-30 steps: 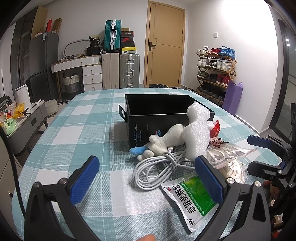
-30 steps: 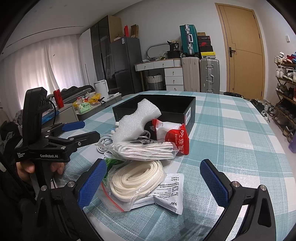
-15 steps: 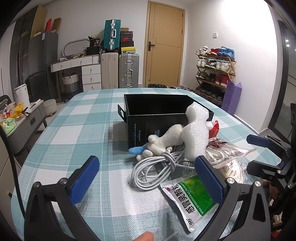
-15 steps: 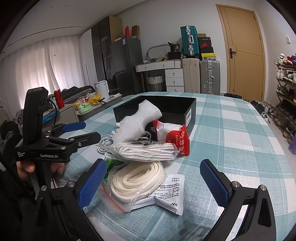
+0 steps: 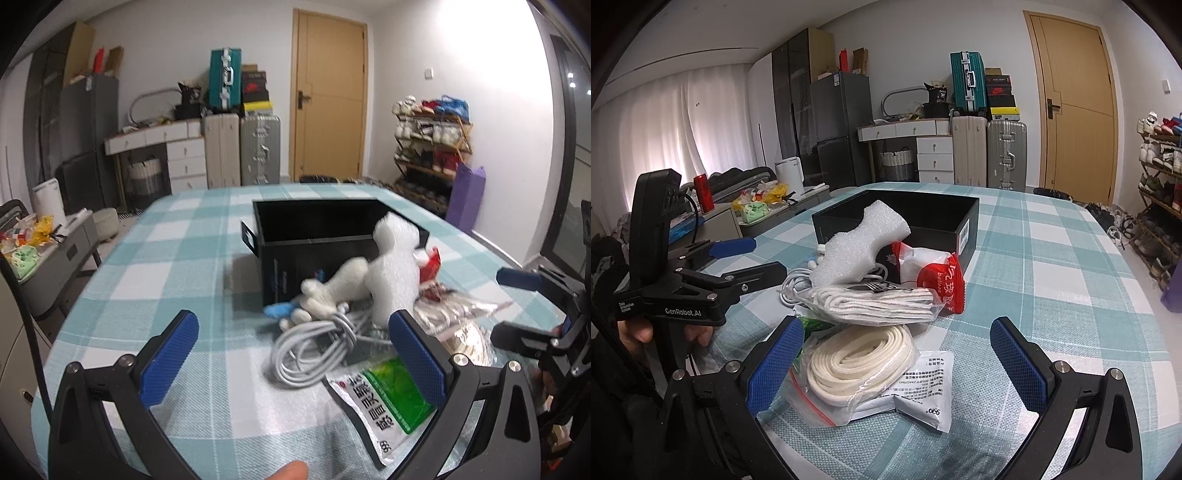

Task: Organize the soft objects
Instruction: 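Lower the right tool onto the bag of white rope and close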

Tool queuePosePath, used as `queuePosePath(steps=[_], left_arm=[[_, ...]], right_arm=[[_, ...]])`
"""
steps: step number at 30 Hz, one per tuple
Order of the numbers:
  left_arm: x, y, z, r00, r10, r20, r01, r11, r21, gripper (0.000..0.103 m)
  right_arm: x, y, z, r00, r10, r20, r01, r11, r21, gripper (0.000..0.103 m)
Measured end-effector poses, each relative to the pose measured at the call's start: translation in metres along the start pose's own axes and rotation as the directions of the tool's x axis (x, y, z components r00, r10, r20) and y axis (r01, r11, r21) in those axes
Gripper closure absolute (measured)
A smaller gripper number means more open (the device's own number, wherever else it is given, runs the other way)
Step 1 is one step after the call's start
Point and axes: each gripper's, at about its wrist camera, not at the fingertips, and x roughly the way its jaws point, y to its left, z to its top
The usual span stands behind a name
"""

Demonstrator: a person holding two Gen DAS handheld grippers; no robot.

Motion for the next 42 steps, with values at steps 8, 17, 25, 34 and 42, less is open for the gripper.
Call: queuePosePath(steps=[8, 17, 25, 34, 42], left_arm=[[-0.003, 0.012, 0.004, 1.000, -0.002, 0.006, 0.002, 1.000, -0.013, 0.000], [-0.003, 0.003, 0.003, 1.000, -0.016, 0.001, 0.016, 0.999, 0.030, 0.000], [-0.001, 0.009, 0.000, 0.999, -0.034, -0.020, 0.035, 0.999, 0.011, 0.000], [0.001, 0.016, -0.001, 0.998, -0.057, -0.023, 0.057, 0.998, -0.025, 0.000], [0.001, 0.015, -0.002, 0.998, -0.063, -0.026, 0.063, 0.998, -0.026, 0.000]], right_arm=[[0.008, 0.005, 0.000, 0.996, -0.033, -0.086, 0.032, 0.999, -0.008, 0.000], [0.023, 0.022, -0.003, 0.988, 0.003, -0.154, -0.013, 0.998, -0.067, 0.001], [0.043, 0.035, -0.006, 0.975, 0.019, -0.221, -0.040, 0.995, -0.094, 0.011], [0.055, 0.039, -0.007, 0.967, -0.015, -0.254, -0.013, 0.994, -0.110, 0.019], [0.055, 0.041, -0.006, 0.967, 0.017, -0.253, -0.047, 0.992, -0.115, 0.042]])
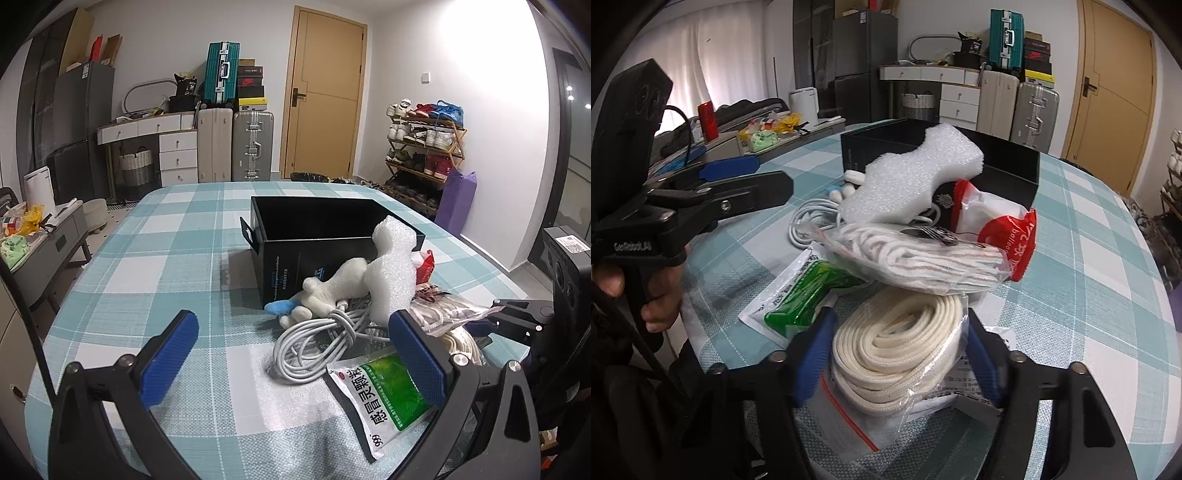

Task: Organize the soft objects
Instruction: 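Lower the right tool onto the bag of white rope and close, then lift the rope bag with the right tool while the left tool grasps the white foam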

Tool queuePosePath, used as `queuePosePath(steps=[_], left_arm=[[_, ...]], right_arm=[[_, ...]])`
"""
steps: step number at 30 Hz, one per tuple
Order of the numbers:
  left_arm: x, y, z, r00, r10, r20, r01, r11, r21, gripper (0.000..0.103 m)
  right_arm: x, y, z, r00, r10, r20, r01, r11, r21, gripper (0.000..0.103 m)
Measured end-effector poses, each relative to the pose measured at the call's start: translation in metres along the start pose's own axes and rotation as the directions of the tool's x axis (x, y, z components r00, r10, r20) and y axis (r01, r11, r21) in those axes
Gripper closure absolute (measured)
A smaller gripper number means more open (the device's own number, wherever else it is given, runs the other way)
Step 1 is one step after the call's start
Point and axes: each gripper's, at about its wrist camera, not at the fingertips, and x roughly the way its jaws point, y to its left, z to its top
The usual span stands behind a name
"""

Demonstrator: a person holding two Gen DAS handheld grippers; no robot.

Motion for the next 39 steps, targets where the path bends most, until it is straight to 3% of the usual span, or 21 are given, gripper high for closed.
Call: queuePosePath(steps=[8, 12, 27, 39], left_arm=[[0.000, 0.000, 0.000, 1.000, 0.001, 0.000, -0.001, 1.000, -0.001, 0.000], [-0.001, 0.000, 0.001, 1.000, 0.000, 0.000, 0.000, 1.000, -0.004, 0.000], [-0.003, -0.004, 0.005, 1.000, -0.015, 0.009, 0.015, 1.000, -0.006, 0.000], [0.001, -0.016, 0.010, 0.999, -0.048, -0.009, 0.048, 0.999, 0.017, 0.000]], right_arm=[[-0.006, -0.004, -0.004, 0.999, 0.035, 0.031, -0.035, 0.999, 0.009, 0.060], [-0.017, -0.007, -0.004, 0.997, 0.017, 0.080, -0.020, 0.999, 0.029, 0.083], [-0.050, -0.016, -0.008, 0.981, -0.023, 0.192, 0.015, 0.999, 0.046, 0.089], [-0.091, -0.048, -0.019, 0.955, -0.135, 0.265, 0.102, 0.986, 0.133, 0.092]])
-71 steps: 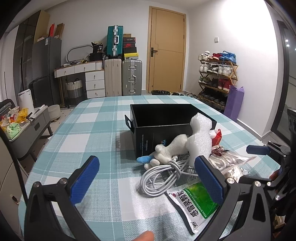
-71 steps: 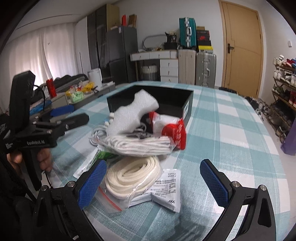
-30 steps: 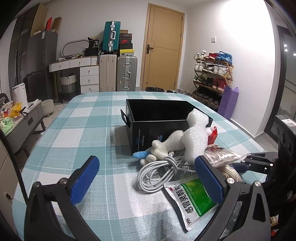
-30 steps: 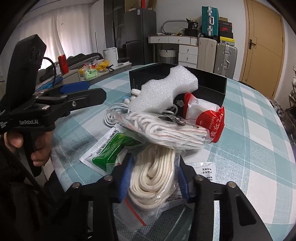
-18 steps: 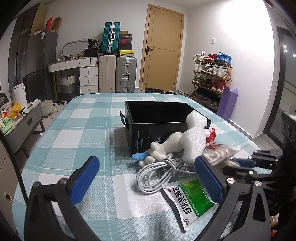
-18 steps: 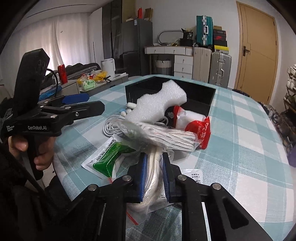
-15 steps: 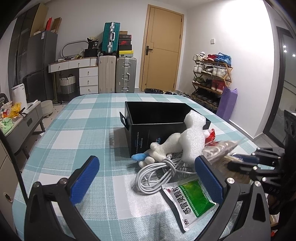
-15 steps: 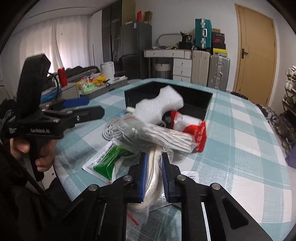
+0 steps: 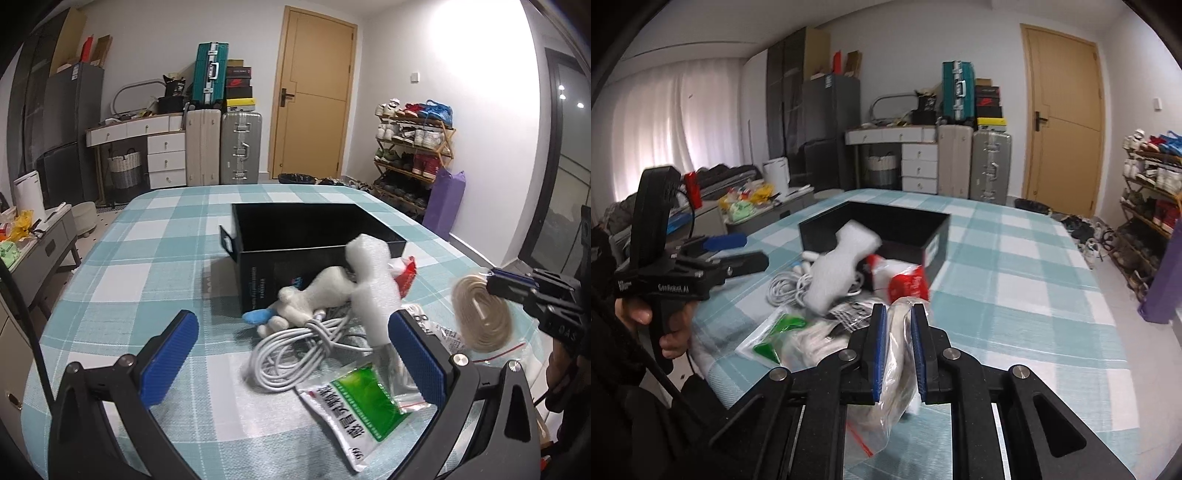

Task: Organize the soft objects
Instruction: 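Lift the rope bag with the right tool while the left tool grasps the white foam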

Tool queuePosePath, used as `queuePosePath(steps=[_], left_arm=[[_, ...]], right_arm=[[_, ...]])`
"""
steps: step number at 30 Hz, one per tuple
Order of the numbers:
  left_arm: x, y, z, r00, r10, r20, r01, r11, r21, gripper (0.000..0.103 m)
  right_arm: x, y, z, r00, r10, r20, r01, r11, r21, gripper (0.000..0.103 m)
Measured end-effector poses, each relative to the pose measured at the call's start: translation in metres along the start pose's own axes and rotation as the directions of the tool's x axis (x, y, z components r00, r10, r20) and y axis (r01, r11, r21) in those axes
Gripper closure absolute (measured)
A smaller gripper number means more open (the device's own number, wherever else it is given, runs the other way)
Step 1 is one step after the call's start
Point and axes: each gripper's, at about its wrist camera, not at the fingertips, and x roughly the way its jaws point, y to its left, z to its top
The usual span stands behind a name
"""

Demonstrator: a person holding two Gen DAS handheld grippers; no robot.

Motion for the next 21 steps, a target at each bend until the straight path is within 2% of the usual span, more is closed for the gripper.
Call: queuePosePath(steps=[2, 5, 9, 11, 13, 15, 19, 21], left_arm=[[0.002, -0.006, 0.001, 1.000, -0.017, -0.008, 0.017, 1.000, 0.010, 0.000], [0.007, -0.015, 0.003, 0.999, -0.027, -0.019, 0.028, 0.999, 0.030, 0.000], [0.010, -0.022, 0.003, 0.999, -0.038, -0.028, 0.040, 0.998, 0.046, 0.000], [0.011, -0.023, 0.002, 0.999, -0.041, -0.033, 0.042, 0.998, 0.047, 0.000], [0.011, -0.023, 0.002, 0.999, -0.040, -0.035, 0.042, 0.998, 0.047, 0.000], [0.012, -0.023, 0.002, 0.998, -0.042, -0.035, 0.044, 0.998, 0.043, 0.000], [0.014, -0.022, 0.001, 0.998, -0.045, -0.038, 0.047, 0.998, 0.035, 0.000], [0.015, -0.020, 0.001, 0.998, -0.046, -0.044, 0.047, 0.998, 0.033, 0.000]], right_arm=[[-0.003, -0.001, 0.000, 1.000, -0.007, 0.009, 0.007, 1.000, 0.003, 0.099], [-0.002, 0.000, 0.001, 1.000, 0.007, 0.007, -0.007, 1.000, 0.005, 0.099], [0.010, 0.003, -0.005, 0.996, 0.040, -0.074, -0.039, 0.999, 0.015, 0.097], [0.012, 0.004, -0.009, 0.995, 0.027, -0.099, -0.026, 1.000, 0.012, 0.085], [0.010, 0.004, -0.013, 0.994, 0.009, -0.105, -0.007, 1.000, 0.018, 0.053], [0.009, 0.002, -0.018, 0.992, -0.014, -0.122, 0.019, 0.999, 0.042, 0.039], [0.014, -0.012, -0.030, 0.982, -0.053, -0.182, 0.075, 0.991, 0.113, 0.037], [0.018, -0.017, -0.036, 0.978, -0.039, -0.204, 0.071, 0.986, 0.151, 0.037]])
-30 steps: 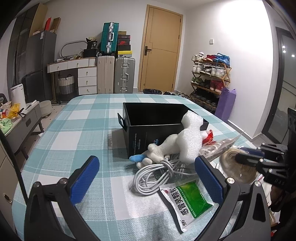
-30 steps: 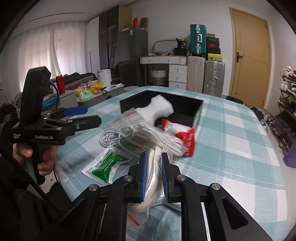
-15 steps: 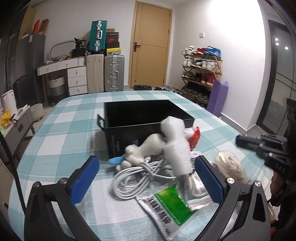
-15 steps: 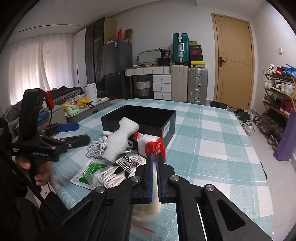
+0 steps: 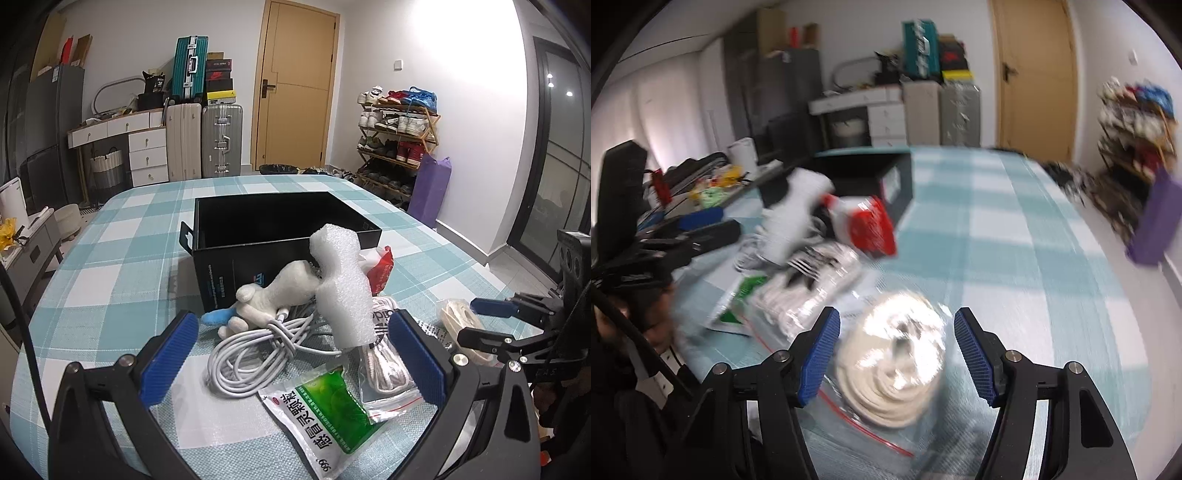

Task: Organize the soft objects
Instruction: 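Lift the rope bag with the right tool while the left tool grasps the white foam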

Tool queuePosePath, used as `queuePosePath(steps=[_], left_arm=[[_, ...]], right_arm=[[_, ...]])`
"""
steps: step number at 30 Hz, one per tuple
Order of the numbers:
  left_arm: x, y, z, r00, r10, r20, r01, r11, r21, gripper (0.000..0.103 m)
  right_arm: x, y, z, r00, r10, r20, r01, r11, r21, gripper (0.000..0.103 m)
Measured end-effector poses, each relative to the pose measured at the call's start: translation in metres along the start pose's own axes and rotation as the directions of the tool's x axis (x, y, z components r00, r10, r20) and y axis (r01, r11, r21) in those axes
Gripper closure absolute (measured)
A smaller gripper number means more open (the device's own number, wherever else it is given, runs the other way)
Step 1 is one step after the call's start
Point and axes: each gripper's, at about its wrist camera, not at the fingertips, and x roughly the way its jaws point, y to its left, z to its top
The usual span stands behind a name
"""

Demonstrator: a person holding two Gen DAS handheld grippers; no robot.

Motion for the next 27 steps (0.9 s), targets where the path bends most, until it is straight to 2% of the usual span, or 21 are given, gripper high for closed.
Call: queuePosePath(steps=[2, 4, 7, 8, 10, 13, 15, 19, 27], left_arm=[[0.001, 0.000, 0.000, 1.000, -0.001, -0.004, 0.001, 1.000, -0.002, 0.000], [0.002, 0.001, 0.000, 1.000, -0.003, -0.007, 0.003, 1.000, -0.002, 0.000], [0.004, -0.001, 0.000, 1.000, -0.007, -0.011, 0.007, 1.000, 0.003, 0.000], [0.005, -0.002, 0.001, 1.000, -0.007, -0.013, 0.008, 1.000, 0.005, 0.000], [0.005, -0.003, 0.001, 1.000, -0.009, -0.015, 0.009, 1.000, 0.008, 0.000], [0.007, -0.006, 0.002, 1.000, -0.007, -0.024, 0.007, 1.000, 0.013, 0.000], [0.008, -0.008, 0.002, 1.000, -0.007, -0.027, 0.008, 1.000, 0.016, 0.000], [0.012, -0.012, 0.005, 0.999, -0.012, -0.037, 0.013, 1.000, 0.018, 0.000], [0.033, -0.026, 0.009, 0.994, 0.045, -0.096, -0.038, 0.996, 0.077, 0.002]], right_arm=[[0.002, -0.001, -0.001, 1.000, 0.013, -0.011, -0.013, 1.000, 0.015, 0.036], [0.005, 0.000, -0.002, 1.000, 0.020, -0.022, -0.019, 1.000, 0.024, 0.029], [0.009, 0.003, -0.004, 0.999, 0.017, -0.033, -0.016, 1.000, 0.006, 0.029], [0.011, 0.005, -0.005, 0.999, 0.012, -0.035, -0.012, 1.000, -0.007, 0.030], [0.013, 0.006, -0.006, 0.999, 0.023, -0.041, -0.024, 1.000, -0.021, 0.048], [0.008, 0.010, -0.005, 1.000, 0.027, -0.015, -0.028, 0.999, -0.045, 0.060], [0.005, 0.011, -0.005, 1.000, 0.031, 0.000, -0.031, 0.998, -0.057, 0.065], [-0.003, 0.014, -0.003, 0.998, 0.050, 0.045, -0.047, 0.997, -0.066, 0.066], [-0.016, 0.009, 0.001, 0.992, 0.053, 0.117, -0.049, 0.998, -0.036, 0.066]])
